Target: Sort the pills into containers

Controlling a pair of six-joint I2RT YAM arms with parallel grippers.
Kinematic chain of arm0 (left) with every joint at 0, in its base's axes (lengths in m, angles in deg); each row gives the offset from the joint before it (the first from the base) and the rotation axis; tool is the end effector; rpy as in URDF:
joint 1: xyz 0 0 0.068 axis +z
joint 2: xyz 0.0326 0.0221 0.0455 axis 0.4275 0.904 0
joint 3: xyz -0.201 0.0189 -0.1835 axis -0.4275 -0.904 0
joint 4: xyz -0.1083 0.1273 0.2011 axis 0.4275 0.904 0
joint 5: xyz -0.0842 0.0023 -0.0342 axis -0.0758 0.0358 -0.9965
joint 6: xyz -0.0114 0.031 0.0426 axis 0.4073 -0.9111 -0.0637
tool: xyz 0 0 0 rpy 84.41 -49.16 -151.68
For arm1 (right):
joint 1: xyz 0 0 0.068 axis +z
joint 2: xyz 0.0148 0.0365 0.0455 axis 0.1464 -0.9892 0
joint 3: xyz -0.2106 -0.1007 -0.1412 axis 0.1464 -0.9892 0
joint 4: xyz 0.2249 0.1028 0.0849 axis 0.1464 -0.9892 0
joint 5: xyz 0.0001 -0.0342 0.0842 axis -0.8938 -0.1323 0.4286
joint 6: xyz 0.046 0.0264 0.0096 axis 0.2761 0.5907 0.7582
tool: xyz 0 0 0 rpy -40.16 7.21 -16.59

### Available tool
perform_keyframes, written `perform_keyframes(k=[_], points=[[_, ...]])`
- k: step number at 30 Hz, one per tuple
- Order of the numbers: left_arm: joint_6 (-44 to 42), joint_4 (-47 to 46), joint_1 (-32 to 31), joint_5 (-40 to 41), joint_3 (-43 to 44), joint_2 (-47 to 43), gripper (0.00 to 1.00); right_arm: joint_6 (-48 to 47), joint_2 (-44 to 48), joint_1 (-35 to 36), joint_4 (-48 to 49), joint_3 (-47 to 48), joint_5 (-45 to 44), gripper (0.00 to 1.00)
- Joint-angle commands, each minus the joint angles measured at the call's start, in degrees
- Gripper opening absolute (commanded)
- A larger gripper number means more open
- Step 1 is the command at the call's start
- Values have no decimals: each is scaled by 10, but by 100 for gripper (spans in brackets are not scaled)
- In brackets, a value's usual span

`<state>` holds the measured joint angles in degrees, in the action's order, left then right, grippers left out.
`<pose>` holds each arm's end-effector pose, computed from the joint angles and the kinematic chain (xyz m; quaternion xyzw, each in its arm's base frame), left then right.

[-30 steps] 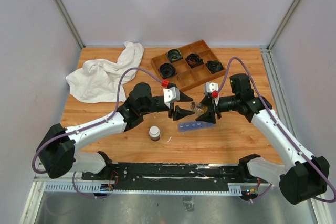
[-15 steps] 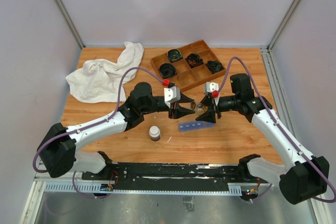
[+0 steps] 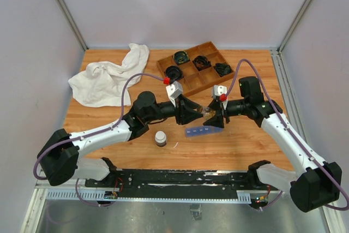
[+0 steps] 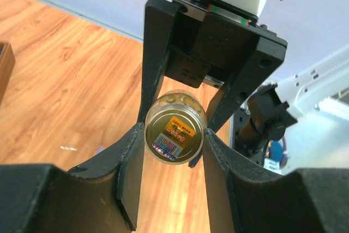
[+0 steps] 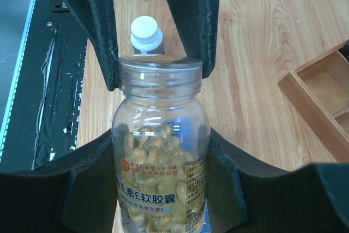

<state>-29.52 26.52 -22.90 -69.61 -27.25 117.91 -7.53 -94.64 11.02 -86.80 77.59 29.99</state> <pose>0.1813 -0.2289 0.2956 0.3684 0.5810 -0.5130 0.5134 0.1960 0.1029 0.3018 -0.5641 0.5706 0.4083 0.4353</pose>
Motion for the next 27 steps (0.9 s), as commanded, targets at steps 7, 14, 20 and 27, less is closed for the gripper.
perform_keyframes(k=[7, 14, 20, 27], points=[[232, 24, -58, 286, -12, -47, 0, -7, -1, 2, -1, 14, 18, 1], [306, 30, -58, 289, -7, -55, 1, -7, -2, 2, -1, 14, 15, 1], [321, 33, -58, 282, 0, -49, 8, -7, -3, 2, -1, 14, 15, 1], [311, 37, -58, 267, 8, -38, 51, -7, -1, 2, -1, 14, 16, 1]])
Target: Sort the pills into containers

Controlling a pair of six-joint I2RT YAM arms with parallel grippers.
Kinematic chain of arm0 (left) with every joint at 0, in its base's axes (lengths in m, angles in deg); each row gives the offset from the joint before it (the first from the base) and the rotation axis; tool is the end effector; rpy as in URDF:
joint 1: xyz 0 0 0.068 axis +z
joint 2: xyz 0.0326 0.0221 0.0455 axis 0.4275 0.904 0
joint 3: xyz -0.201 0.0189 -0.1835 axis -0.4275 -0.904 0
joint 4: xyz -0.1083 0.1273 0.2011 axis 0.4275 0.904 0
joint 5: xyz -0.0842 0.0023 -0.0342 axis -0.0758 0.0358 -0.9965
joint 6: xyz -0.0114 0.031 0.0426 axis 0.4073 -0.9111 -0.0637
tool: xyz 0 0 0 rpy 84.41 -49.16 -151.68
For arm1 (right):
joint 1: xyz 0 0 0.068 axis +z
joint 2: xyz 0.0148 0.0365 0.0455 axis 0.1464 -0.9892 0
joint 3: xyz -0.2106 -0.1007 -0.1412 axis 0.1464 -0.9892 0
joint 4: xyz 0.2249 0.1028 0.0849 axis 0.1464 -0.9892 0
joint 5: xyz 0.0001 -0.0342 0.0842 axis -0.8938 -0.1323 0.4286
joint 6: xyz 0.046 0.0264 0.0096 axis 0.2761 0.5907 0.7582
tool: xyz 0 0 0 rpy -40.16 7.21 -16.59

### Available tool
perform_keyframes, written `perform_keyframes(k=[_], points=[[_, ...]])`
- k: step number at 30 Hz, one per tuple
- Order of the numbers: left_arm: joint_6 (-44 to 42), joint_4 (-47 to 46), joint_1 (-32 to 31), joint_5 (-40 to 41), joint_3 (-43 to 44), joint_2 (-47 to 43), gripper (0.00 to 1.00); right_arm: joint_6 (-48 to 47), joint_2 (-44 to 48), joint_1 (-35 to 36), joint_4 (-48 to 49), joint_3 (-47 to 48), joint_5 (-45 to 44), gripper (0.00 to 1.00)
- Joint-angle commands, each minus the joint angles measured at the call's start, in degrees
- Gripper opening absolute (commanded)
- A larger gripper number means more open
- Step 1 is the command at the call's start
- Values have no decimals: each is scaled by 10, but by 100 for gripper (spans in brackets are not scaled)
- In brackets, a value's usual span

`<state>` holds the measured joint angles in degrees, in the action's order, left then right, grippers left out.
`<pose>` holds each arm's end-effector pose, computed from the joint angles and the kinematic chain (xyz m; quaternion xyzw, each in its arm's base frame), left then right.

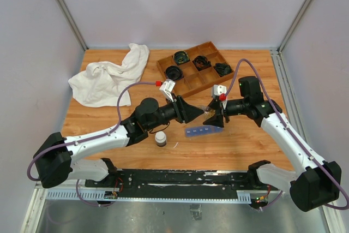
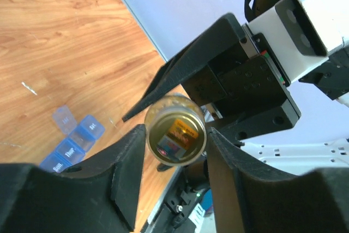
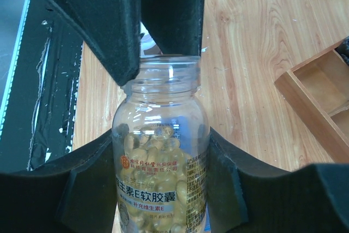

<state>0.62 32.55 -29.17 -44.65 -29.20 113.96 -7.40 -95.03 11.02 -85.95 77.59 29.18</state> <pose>0.1614 -0.2305 0.2909 0.0874 0.7049 -0.5513 0.4377 0.1984 0.1035 0.3012 -0.5637 0.5732 0.4018 0.4384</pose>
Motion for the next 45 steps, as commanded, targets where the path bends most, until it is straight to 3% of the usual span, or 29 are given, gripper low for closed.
perform_keyframes(k=[1, 5, 17, 23, 27, 31, 36, 41, 45], points=[[9, -24, 5, 15, 29, 4, 55, -8, 3, 2, -9, 14, 24, 1], [1, -23, 5, 9, 30, 4, 66, -8, 3, 2, -9, 15, 24, 1], [-32, 2, 5, 53, 28, -4, 87, -8, 4, 2, -9, 14, 24, 1], [-109, -62, 6, 11, -12, -37, 98, -8, 5, 1, -9, 15, 26, 1], [-216, -98, 13, -48, -47, -70, 99, -8, 4, 1, -9, 14, 28, 1], [-372, -93, 52, -196, -65, -88, 99, -8, 5, 1, -9, 14, 29, 1], [-424, -167, 115, -390, -85, -65, 99, -9, 1, 1, -9, 13, 33, 1], [-510, -147, 117, -418, -54, -21, 94, -14, -10, 1, -16, 16, 35, 1], [-532, -181, 117, -413, -49, 12, 88, -15, -9, 1, -17, 17, 34, 1]])
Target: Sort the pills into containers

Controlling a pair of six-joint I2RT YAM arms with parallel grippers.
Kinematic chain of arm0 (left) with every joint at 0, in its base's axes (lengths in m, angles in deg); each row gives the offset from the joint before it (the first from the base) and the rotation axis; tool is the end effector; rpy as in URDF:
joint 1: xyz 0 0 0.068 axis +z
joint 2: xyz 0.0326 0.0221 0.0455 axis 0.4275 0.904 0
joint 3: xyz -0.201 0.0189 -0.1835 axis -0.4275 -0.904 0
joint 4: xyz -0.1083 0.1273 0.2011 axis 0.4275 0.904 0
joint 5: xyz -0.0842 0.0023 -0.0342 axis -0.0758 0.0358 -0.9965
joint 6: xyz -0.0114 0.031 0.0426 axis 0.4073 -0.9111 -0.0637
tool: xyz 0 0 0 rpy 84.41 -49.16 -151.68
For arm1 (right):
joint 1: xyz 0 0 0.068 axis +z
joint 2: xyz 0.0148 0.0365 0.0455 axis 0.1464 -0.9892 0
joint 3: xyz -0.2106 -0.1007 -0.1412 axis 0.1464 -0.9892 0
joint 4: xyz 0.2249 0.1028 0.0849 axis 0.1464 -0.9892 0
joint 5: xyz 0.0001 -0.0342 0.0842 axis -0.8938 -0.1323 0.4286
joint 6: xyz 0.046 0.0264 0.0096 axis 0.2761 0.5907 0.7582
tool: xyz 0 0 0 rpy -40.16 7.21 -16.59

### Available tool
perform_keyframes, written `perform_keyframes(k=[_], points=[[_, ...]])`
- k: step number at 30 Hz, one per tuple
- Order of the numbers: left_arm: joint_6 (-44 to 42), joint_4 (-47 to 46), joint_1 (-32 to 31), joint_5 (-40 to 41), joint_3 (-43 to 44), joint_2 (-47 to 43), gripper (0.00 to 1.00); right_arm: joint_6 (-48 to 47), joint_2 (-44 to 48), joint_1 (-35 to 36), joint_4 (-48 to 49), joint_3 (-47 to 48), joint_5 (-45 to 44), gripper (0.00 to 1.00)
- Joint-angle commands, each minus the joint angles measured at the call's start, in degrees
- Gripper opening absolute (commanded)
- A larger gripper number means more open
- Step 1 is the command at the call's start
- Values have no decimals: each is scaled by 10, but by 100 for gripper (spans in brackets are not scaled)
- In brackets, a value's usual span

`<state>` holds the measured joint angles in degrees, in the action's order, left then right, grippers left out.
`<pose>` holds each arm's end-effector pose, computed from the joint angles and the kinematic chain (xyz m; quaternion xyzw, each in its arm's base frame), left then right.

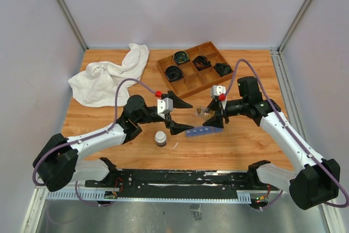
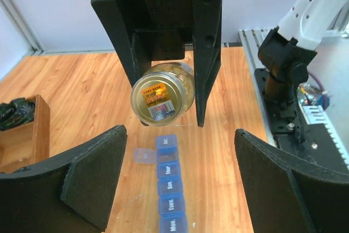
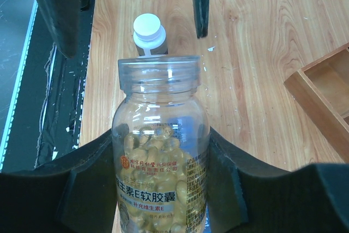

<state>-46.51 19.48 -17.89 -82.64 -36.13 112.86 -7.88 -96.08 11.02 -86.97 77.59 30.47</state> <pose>0.1721 -0.1944 0.2776 0.4890 0.4663 -0.4656 0.5715 0.2000 0.1044 0.2967 -0.5628 0.5740 0.4151 0.4259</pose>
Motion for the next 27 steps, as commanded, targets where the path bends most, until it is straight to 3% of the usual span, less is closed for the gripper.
perform_keyframes(k=[1, 12, 27], points=[[-60, -57, 4, -29, 24, 30, 88, -10, 1, 1, -6, 17, 22, 1], [-37, -52, 11, -17, 73, 78, 73, -10, 1, 1, -6, 16, 23, 1], [15, -97, 11, -46, 77, 103, 70, -10, 1, 1, -6, 16, 23, 1]])
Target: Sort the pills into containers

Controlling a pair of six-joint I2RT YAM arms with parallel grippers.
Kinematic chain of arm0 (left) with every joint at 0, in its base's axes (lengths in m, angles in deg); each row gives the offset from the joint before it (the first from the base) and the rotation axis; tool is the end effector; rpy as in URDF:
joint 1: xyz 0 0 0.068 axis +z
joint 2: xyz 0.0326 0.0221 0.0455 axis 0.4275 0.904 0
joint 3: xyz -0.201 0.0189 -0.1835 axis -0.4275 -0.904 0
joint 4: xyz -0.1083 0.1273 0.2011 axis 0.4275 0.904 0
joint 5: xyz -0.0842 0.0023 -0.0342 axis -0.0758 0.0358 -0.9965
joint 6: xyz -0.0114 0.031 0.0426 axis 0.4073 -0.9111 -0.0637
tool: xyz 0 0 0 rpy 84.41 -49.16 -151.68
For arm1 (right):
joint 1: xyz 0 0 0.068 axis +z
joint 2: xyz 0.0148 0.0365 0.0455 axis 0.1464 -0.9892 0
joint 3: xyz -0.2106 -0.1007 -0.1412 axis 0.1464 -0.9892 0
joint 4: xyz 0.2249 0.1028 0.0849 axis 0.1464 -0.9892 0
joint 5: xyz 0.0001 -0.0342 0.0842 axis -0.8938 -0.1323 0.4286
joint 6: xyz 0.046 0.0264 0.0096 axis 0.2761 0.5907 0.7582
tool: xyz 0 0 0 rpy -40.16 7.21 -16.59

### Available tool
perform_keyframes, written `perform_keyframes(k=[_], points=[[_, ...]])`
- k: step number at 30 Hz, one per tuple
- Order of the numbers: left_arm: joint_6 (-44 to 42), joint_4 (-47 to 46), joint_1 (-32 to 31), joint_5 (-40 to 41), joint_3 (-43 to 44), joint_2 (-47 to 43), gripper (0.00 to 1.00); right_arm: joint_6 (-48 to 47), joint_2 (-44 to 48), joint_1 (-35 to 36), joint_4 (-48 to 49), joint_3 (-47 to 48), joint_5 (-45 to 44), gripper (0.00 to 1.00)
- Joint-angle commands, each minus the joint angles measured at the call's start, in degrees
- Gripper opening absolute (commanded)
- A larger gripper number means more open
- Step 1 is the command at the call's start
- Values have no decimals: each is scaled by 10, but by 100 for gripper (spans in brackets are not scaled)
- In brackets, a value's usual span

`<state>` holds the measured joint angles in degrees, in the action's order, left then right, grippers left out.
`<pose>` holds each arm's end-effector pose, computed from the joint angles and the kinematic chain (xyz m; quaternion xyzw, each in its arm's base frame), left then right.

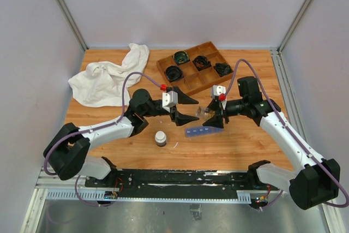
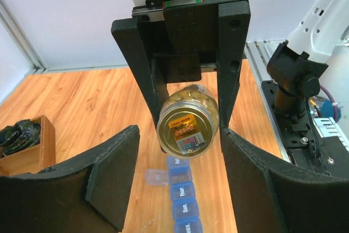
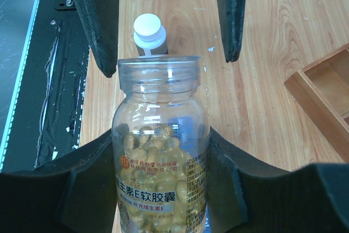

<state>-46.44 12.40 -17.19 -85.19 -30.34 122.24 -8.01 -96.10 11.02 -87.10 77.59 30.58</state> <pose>0.1981 -0.2155 0.2812 0.4969 0.4360 -0.4713 0.5839 0.1999 0.1044 0.2965 -0.5632 0.5735 0.4159 0.4253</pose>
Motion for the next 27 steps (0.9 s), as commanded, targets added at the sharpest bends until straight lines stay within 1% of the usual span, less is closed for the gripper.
perform_keyframes(k=[1, 7, 14, 19, 21, 22, 23, 24, 25, 26, 27], points=[[16, -26, 4, -24, 20, 12, 69, -9, 2, 1, -4, 16, 22, 1], [26, -26, 4, -35, 29, 22, 66, -9, 1, 1, -5, 16, 22, 1], [38, -27, 4, -40, 37, 32, 56, -9, 2, 1, -4, 17, 23, 1], [45, -28, 4, -40, 41, 35, 53, -8, 2, 1, -5, 16, 23, 1], [50, -27, 3, -39, 41, 36, 49, -8, 4, 1, -4, 17, 23, 1], [53, -27, 4, -39, 41, 36, 45, -8, 3, 1, -5, 17, 23, 1], [59, -27, 4, -36, 41, 36, 37, -8, 3, 1, -5, 17, 22, 1], [72, -28, 3, -26, 41, 36, 23, -8, 4, 1, -5, 17, 23, 1], [88, -28, 3, -12, 41, 35, 14, -8, 4, 1, -4, 17, 23, 1], [105, -28, 2, 0, 40, 33, 8, -8, 4, 1, -4, 17, 22, 1], [122, -29, -2, 17, 36, 30, 5, -8, 5, 1, -5, 17, 22, 1]])
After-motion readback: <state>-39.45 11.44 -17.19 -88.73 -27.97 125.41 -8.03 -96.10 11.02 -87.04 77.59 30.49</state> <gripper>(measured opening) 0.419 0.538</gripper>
